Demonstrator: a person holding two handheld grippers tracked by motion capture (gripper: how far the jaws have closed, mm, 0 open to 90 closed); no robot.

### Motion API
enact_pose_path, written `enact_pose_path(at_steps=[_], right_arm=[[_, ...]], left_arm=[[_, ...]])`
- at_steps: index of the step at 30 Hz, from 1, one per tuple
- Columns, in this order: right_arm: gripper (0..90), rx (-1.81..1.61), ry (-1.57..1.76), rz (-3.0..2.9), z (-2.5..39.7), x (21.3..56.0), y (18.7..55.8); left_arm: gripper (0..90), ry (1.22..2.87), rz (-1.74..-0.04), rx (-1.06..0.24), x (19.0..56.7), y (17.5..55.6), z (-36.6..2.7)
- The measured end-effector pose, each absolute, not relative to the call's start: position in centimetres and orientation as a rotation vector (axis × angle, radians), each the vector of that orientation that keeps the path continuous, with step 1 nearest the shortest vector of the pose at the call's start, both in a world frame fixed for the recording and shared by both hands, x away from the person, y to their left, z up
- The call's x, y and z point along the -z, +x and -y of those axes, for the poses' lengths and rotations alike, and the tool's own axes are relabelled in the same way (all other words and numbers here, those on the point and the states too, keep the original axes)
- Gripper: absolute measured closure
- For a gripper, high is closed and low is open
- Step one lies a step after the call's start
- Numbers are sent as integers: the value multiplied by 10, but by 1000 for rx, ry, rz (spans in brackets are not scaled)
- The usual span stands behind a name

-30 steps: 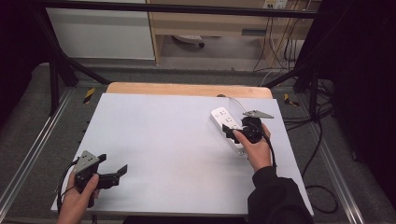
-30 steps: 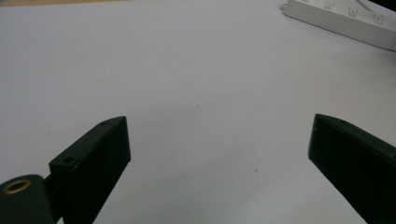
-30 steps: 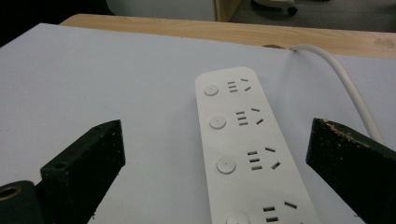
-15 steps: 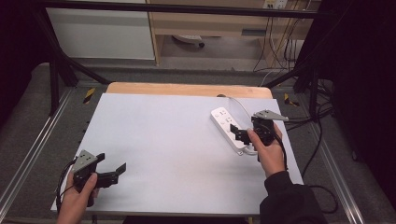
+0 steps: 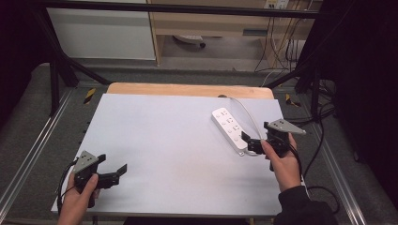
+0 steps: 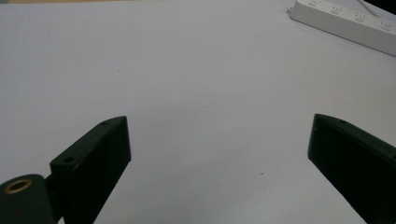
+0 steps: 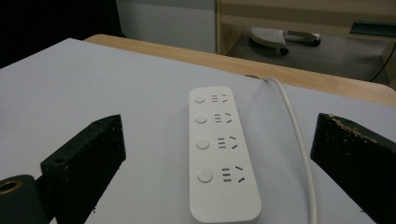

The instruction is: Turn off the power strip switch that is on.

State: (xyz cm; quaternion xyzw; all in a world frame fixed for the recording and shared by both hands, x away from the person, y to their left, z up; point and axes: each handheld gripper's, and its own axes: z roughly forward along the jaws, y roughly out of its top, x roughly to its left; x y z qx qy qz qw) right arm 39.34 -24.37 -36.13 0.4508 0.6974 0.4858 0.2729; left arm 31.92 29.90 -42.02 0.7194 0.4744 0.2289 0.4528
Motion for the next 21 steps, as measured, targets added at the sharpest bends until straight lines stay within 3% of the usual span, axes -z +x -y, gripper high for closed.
enact_pose_path(at_steps=[21], right_arm=[[44,-1371,1209,-1804,273,369,340]], left_arm=[[60,1762,-1168,-576,418,317,-300]])
